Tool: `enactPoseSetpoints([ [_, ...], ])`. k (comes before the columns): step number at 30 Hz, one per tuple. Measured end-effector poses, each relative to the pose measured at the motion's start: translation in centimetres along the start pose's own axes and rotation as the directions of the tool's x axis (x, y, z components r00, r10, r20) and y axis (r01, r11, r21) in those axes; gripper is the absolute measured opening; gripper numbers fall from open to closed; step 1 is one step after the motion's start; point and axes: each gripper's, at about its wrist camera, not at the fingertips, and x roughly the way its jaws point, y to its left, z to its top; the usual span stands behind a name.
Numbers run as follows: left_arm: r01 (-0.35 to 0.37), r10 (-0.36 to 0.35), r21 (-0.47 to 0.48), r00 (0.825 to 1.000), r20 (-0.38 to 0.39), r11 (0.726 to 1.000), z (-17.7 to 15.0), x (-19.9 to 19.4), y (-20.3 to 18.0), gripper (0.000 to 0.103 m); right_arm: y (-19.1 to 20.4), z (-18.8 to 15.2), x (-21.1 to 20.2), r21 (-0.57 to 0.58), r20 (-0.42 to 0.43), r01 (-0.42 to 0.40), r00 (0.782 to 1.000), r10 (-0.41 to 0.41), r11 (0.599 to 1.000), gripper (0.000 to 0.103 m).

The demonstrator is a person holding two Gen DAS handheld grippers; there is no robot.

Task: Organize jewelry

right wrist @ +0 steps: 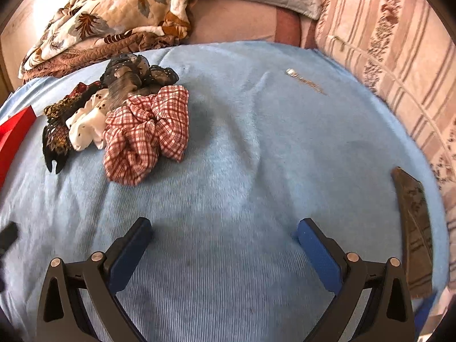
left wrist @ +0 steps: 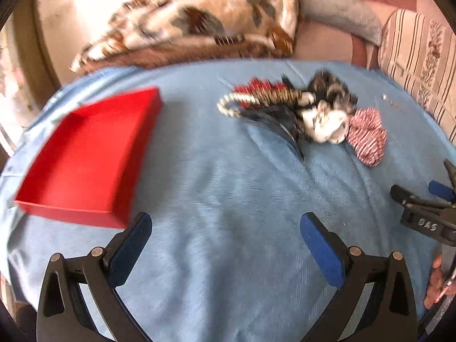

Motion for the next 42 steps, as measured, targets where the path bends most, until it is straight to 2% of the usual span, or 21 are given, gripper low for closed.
enactPoseSetpoints([
  [5,-0.027,0.03,-0.033,0.995,0.091,0.999,-0.2,-4.1,1.5,0.103,0.1,-1.0,-2.2,0.017,0.039,0.008,0.999,-0.008,1.0,0.101],
  [8,-0.051,0.058,-0.05,0.988,0.142,0.997,0.1,-6.0,2.4,0.103,0.4,-1.1,-4.8,0.019,0.134,0.016,0.991,-0.018,1.0,0.101],
  [11,-0.072,0.083,-0.065,0.979,0.185,0.995,0.1,-7.9,2.9,0.103,0.9,-1.7,-7.5,0.013,0.249,0.062,0.966,-0.063,0.998,0.101],
  [13,-0.083,0.098,-0.08,0.971,0.219,0.993,0.2,-9.3,3.3,0.103,1.4,-2.3,-8.4,0.006,0.295,0.108,0.95,-0.105,0.994,0.101],
  [14,-0.083,0.101,-0.084,0.968,0.23,0.993,0.2,-9.7,3.5,0.103,1.6,-2.7,-8.4,-0.009,0.295,0.115,0.949,-0.107,0.993,0.101],
  [16,-0.085,0.108,-0.099,0.961,0.256,0.991,0.3,-10.7,3.8,0.103,1.8,-3.0,-7.8,-0.026,0.246,0.1,0.965,-0.09,0.995,0.101],
  [18,-0.088,0.113,-0.102,0.956,0.27,0.991,0.2,-11.5,4.0,0.103,1.4,-3.1,-7.9,-0.005,0.223,0.041,0.974,-0.039,0.999,0.101],
  [20,-0.098,0.121,-0.095,0.952,0.28,0.991,0.2,-11.9,4.0,0.103,1.3,-3.3,-8.7,0.009,0.237,-0.001,0.972,-0.001,1.0,0.101],
  [24,-0.124,0.143,-0.078,0.938,0.317,0.989,0.7,-13.1,4.7,0.103,2.0,-3.2,-9.7,-0.007,0.261,-0.015,0.965,0.016,1.0,0.101],
  [27,-0.137,0.155,-0.076,0.933,0.325,0.988,1.4,-13.5,5.5,0.103,2.2,-2.0,-9.8,-0.005,0.215,-0.083,0.973,0.082,0.997,0.1],
  [29,-0.144,0.16,-0.073,0.93,0.331,0.987,2.1,-13.4,6.0,0.103,2.0,-0.3,-10.1,0.028,0.197,-0.163,0.968,0.155,0.986,0.099],
  [32,-0.118,0.127,-0.049,0.947,0.294,0.992,4.0,-11.8,6.2,0.103,1.6,2.2,-9.7,0.066,0.191,-0.236,0.957,0.22,0.969,0.099],
  [34,-0.074,0.081,-0.037,0.963,0.257,0.997,5.7,-10.2,6.3,0.103,1.2,4.0,-8.7,0.087,0.181,-0.256,0.955,0.237,0.963,0.098],
  [37,-0.006,0.007,-0.006,0.985,0.173,1.0,8.2,-7.1,5.4,0.103,0.4,6.2,-6.2,0.103,0.161,-0.255,0.958,0.237,0.962,0.09],
  [40,0.052,-0.054,0.016,0.992,0.116,0.999,10.8,-3.5,3.5,0.103,-1.0,6.8,-3.7,0.132,0.124,-0.25,0.964,0.235,0.959,0.087],
  [42,0.091,-0.092,0.016,0.992,0.083,0.996,12.1,-0.9,2.1,0.103,-2.3,6.9,-2.2,0.193,0.087,-0.295,0.955,0.284,0.936,0.087],
])
